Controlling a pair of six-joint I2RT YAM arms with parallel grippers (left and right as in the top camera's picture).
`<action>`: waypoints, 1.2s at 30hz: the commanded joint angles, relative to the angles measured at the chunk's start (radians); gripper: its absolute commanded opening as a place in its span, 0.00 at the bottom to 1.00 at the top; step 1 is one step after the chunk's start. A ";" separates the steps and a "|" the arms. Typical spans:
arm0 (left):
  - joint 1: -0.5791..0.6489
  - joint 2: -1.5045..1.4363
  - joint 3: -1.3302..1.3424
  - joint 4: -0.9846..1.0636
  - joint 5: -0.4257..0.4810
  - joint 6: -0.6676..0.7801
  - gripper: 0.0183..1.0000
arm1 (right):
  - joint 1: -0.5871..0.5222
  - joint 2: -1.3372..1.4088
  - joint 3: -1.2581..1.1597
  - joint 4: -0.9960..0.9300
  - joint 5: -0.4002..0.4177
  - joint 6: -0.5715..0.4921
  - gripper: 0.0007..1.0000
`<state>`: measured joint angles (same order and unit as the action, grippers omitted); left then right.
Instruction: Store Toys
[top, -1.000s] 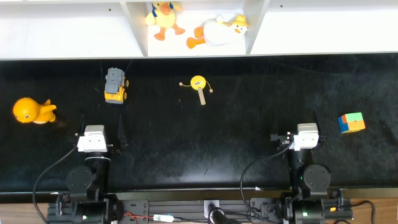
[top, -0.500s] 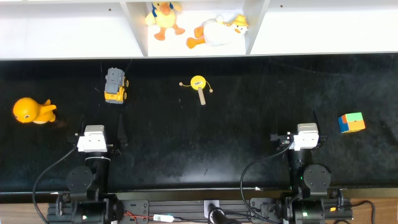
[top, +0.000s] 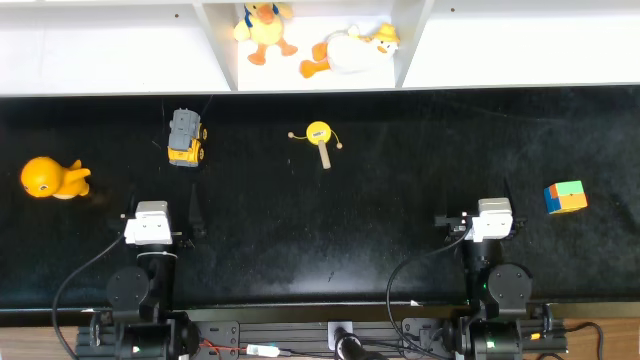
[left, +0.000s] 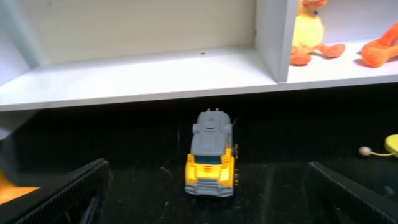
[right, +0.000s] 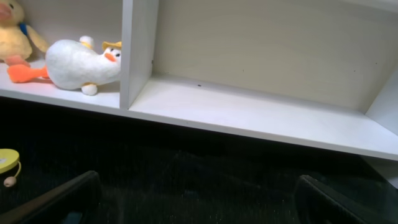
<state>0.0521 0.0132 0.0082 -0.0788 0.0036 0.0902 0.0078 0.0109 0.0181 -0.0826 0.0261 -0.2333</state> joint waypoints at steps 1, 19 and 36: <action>-0.001 -0.010 0.000 -0.002 -0.057 0.081 1.00 | -0.002 -0.007 -0.013 0.005 -0.008 0.001 1.00; 0.321 0.863 0.895 -0.815 0.099 0.211 0.99 | -0.002 -0.006 -0.013 0.005 -0.008 0.000 1.00; 1.019 1.062 0.996 -0.717 0.614 0.587 1.00 | -0.002 -0.006 -0.013 0.005 -0.008 0.000 1.00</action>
<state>1.0275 1.0393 0.9771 -0.8215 0.5297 0.5991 0.0078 0.0109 0.0181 -0.0822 0.0254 -0.2333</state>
